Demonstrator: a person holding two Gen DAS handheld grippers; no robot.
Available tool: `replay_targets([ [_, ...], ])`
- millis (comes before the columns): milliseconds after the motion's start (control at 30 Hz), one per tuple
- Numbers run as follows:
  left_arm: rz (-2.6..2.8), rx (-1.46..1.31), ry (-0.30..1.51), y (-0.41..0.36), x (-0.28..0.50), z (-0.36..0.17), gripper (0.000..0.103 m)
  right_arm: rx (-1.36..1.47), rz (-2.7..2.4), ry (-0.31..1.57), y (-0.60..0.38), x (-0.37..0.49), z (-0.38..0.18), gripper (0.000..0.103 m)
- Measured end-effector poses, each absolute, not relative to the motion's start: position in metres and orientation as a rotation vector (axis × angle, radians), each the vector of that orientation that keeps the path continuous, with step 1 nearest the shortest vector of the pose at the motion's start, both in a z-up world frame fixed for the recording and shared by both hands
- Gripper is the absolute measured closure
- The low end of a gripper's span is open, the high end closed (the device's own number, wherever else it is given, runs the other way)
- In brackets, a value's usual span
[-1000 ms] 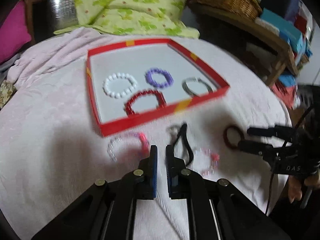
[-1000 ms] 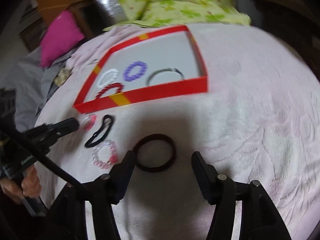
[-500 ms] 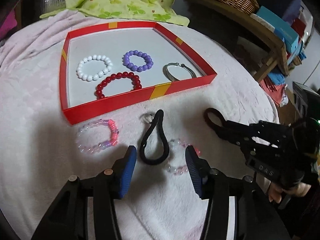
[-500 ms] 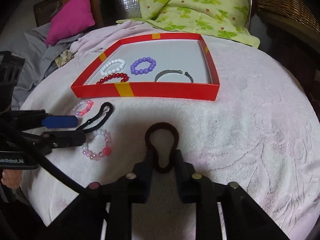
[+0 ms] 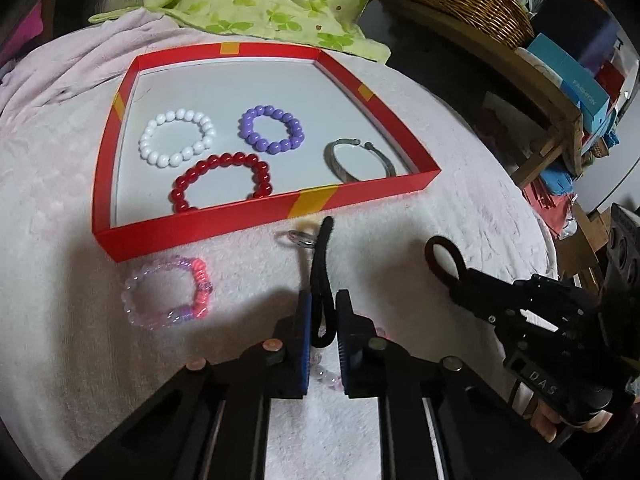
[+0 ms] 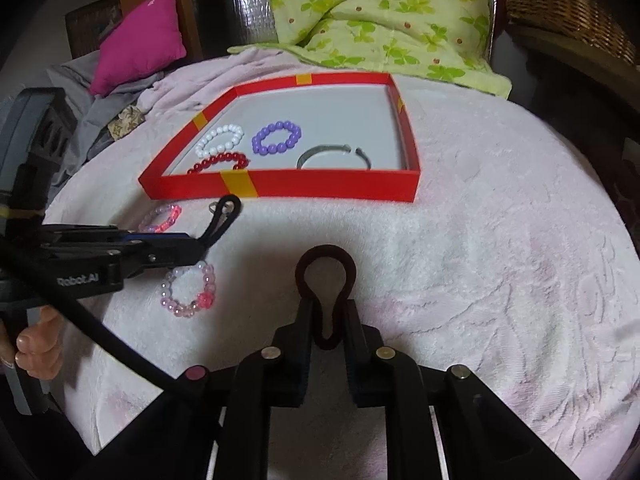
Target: Organize jewelry
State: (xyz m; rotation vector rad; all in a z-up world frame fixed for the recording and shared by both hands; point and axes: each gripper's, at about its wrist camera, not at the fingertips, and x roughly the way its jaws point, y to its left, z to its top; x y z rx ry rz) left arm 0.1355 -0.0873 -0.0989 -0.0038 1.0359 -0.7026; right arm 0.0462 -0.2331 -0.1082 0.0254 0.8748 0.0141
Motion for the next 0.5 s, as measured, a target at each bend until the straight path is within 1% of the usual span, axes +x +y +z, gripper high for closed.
replay_targets([
  [233,-0.744,-0.042,0.999,-0.094,0.133,-0.088,0.094,0.097,-0.015,0.832,-0.251,0.042,-0.097,0.087],
  [300,-0.762,-0.062,0.981,-0.091,0.131,-0.08,0.098,0.105,-0.024,0.825,-0.254,0.041,-0.095,0.087],
  [500,-0.785,-0.109,0.919,-0.077,0.126,-0.06,0.098,0.122,-0.028,0.813,-0.258,0.041,-0.093,0.088],
])
